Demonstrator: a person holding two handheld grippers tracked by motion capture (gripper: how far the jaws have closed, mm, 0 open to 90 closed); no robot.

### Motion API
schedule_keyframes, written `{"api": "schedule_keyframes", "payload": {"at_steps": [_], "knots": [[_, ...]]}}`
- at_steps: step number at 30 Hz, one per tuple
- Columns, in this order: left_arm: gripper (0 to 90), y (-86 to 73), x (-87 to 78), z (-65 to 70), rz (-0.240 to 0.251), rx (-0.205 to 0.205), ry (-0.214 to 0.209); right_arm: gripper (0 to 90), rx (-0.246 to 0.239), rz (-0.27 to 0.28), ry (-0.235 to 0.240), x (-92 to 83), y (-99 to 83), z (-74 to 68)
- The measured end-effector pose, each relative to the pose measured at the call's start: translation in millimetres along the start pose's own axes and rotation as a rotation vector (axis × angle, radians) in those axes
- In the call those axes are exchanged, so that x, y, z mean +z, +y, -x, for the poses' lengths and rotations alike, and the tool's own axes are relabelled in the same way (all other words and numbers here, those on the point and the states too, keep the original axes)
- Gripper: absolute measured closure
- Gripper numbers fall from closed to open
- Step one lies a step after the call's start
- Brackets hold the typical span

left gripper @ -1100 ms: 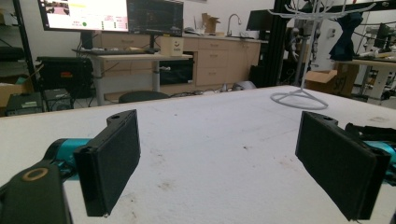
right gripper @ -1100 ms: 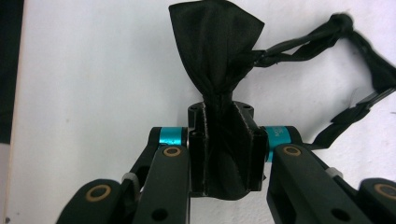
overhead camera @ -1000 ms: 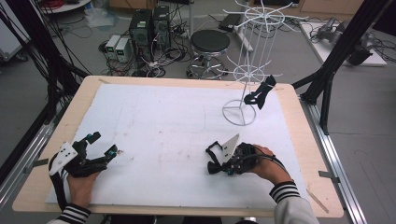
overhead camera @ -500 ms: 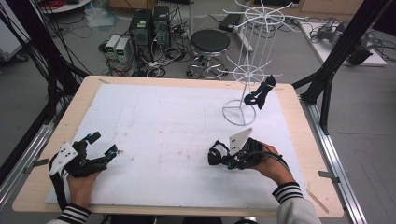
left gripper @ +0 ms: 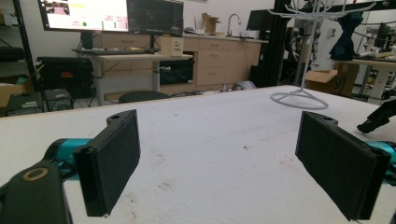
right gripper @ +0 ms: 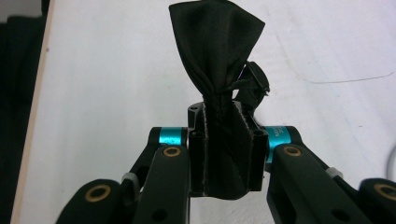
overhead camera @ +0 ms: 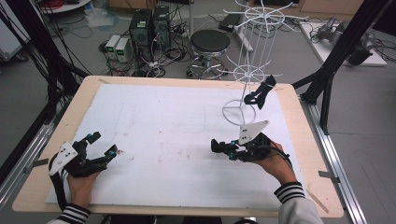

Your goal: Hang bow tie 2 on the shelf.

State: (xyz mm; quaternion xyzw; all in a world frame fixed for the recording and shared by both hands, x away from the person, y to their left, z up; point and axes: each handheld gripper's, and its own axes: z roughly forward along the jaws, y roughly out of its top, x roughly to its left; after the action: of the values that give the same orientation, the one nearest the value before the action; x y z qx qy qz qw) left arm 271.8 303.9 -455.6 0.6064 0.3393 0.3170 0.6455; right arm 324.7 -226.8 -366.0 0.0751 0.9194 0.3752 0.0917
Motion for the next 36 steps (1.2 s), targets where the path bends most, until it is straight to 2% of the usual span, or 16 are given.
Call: {"api": "schedule_keyframes", "payload": {"at_steps": [9,14,20,32,36], "knots": [[14.4,0.0,0.1,0.1,0.001,-0.001,0.0,77.2,0.069,0.081,-0.076,-12.2,-0.8,4.5],[14.4,0.0,0.0,0.1,0.0,-0.001,0.001,77.2,0.133,0.167,-0.118,-23.2,-2.6,7.9],[14.4,0.1,0.0,0.0,0.0,0.001,-0.001,77.2,0.181,0.263,-0.157,-37.0,-4.3,10.7],[14.3,0.0,0.0,0.1,0.0,0.0,0.0,77.2,0.231,0.339,-0.215,-53.2,-1.9,15.3],[14.3,0.0,0.0,0.0,0.0,0.0,0.0,77.2,0.259,0.389,-0.231,-60.1,-1.4,17.7]]}}
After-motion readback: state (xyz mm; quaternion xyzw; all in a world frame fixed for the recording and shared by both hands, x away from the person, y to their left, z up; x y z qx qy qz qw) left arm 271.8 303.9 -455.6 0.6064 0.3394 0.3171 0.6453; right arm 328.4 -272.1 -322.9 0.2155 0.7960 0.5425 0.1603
